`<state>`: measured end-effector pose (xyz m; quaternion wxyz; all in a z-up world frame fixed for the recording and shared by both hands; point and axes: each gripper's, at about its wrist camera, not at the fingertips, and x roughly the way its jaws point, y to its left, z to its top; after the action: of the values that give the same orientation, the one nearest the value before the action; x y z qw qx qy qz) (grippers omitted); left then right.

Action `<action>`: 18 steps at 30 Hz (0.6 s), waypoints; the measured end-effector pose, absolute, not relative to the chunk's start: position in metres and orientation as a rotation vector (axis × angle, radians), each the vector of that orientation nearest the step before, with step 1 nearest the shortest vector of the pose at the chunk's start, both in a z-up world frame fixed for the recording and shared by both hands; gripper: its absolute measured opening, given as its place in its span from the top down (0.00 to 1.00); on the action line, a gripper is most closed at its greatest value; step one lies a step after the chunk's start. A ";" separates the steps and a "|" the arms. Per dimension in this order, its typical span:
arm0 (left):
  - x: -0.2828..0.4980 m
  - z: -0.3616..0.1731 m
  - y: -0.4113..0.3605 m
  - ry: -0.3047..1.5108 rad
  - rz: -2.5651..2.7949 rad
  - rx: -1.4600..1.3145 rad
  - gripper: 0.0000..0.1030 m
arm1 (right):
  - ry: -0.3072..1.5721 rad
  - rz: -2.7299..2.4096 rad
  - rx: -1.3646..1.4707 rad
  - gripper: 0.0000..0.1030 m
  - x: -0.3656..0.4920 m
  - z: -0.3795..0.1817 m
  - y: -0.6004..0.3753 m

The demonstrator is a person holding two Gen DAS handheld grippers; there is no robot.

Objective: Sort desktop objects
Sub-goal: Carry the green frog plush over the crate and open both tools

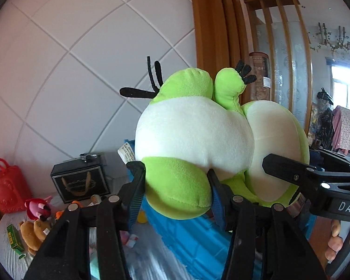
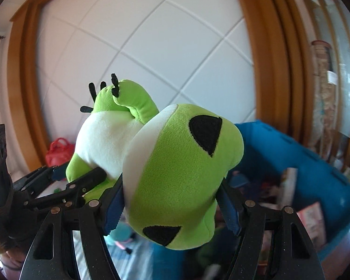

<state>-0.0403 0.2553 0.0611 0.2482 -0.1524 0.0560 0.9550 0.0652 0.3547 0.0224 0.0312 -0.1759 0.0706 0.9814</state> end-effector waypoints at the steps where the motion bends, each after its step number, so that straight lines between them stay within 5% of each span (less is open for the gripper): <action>1: -0.040 0.062 0.269 0.162 2.595 -0.412 0.52 | 0.226 3.010 -0.534 0.31 0.071 0.022 0.373; 18: -0.067 0.049 0.388 0.296 2.560 -0.791 0.47 | 0.369 2.982 -0.737 0.26 0.074 0.003 0.507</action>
<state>-0.0667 0.3883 0.0488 0.2211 -0.2861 0.1072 0.9261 0.0736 0.5068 0.0025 0.0240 -0.2382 0.1193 0.9636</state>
